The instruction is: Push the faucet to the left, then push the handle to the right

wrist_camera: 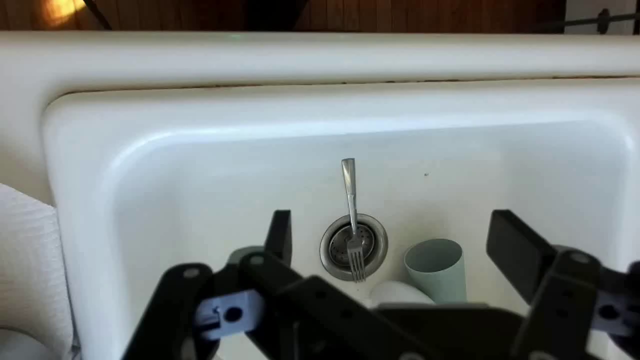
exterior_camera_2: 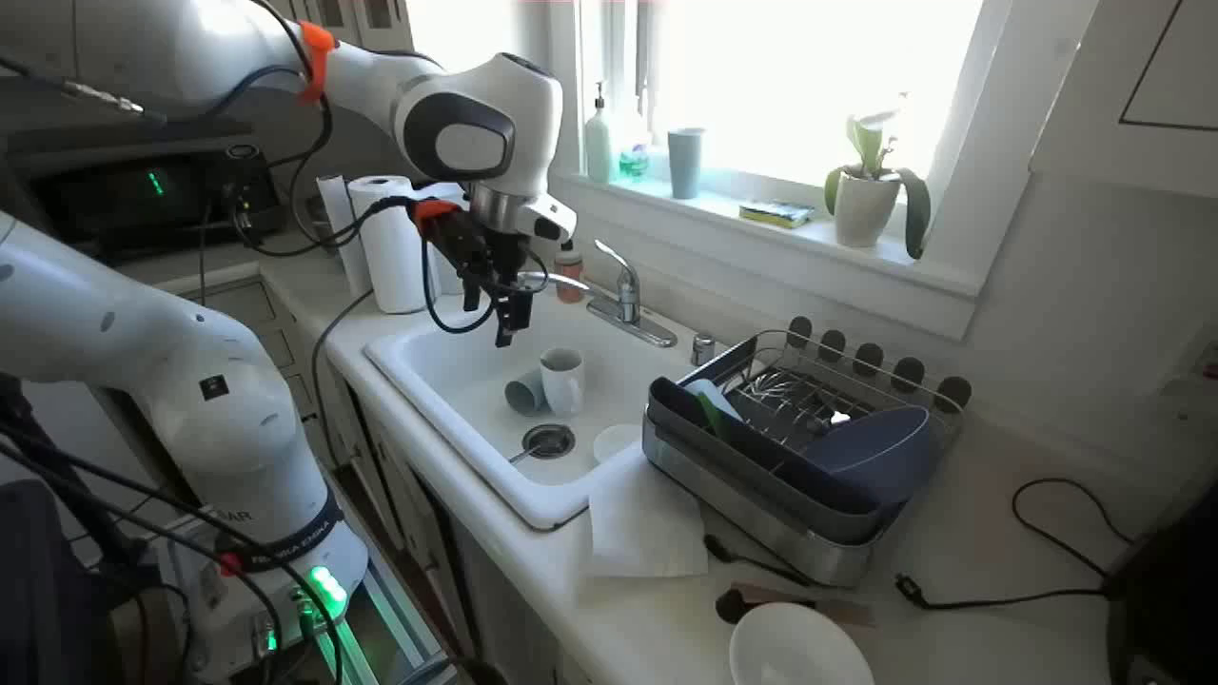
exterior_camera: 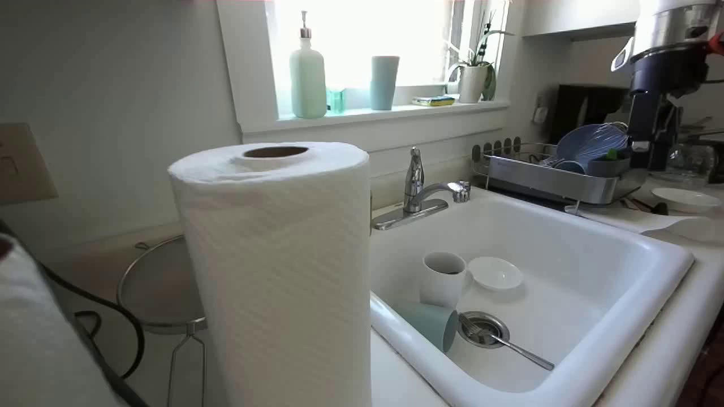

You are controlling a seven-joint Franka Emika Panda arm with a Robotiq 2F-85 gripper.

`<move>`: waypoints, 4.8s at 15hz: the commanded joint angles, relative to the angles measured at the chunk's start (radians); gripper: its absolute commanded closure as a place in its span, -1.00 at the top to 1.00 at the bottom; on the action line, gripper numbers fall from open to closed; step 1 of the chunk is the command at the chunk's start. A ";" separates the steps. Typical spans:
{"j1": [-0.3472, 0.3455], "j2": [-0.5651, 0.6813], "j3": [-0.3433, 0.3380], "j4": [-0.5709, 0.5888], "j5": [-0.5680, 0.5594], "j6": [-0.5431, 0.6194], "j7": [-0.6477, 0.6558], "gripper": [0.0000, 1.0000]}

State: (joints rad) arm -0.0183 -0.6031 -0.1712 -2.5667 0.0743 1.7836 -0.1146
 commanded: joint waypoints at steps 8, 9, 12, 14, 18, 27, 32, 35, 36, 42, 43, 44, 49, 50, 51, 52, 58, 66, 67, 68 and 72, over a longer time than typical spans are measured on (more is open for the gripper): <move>-0.009 0.078 0.029 0.061 0.044 -0.011 0.035 1.00; -0.002 0.122 0.048 0.096 0.053 -0.003 0.067 1.00; 0.000 0.246 0.106 0.196 0.070 -0.011 0.179 1.00; -0.010 0.338 0.152 0.271 0.047 -0.008 0.305 1.00; 0.001 0.499 0.205 0.411 0.027 0.001 0.496 0.36; 0.090 0.729 0.253 0.663 -0.007 0.011 0.764 -0.94; 0.143 0.802 0.259 0.736 -0.010 0.020 0.799 -1.00; 0.170 0.828 0.263 0.765 -0.009 0.047 0.789 -1.00; 0.177 0.831 0.263 0.769 -0.019 0.056 0.785 -1.00; 0.213 0.843 0.274 0.775 -0.051 0.190 0.793 -1.00; 0.220 0.848 0.276 0.775 -0.056 0.227 0.797 -1.00; 0.227 0.856 0.277 0.777 -0.066 0.265 0.799 -1.00; 0.262 0.917 0.278 0.800 -0.098 0.459 0.809 -1.00; 0.269 0.932 0.275 0.811 -0.108 0.489 0.813 -1.00; 0.275 0.945 0.273 0.819 -0.116 0.514 0.814 -1.00; 0.281 0.959 0.269 0.828 -0.128 0.529 0.817 -1.00; 0.267 0.966 0.288 0.924 -0.063 0.154 0.694 -1.00; 0.224 0.850 0.250 0.959 -0.121 -0.140 0.560 -1.00; 0.211 0.833 0.243 0.952 -0.127 -0.143 0.538 -1.00; 0.197 0.823 0.235 0.947 -0.133 -0.132 0.518 -1.00; 0.154 0.819 0.211 0.948 -0.136 -0.034 0.510 -1.00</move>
State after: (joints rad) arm 0.1566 0.2303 0.0493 -1.6022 -0.0506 1.6822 0.4123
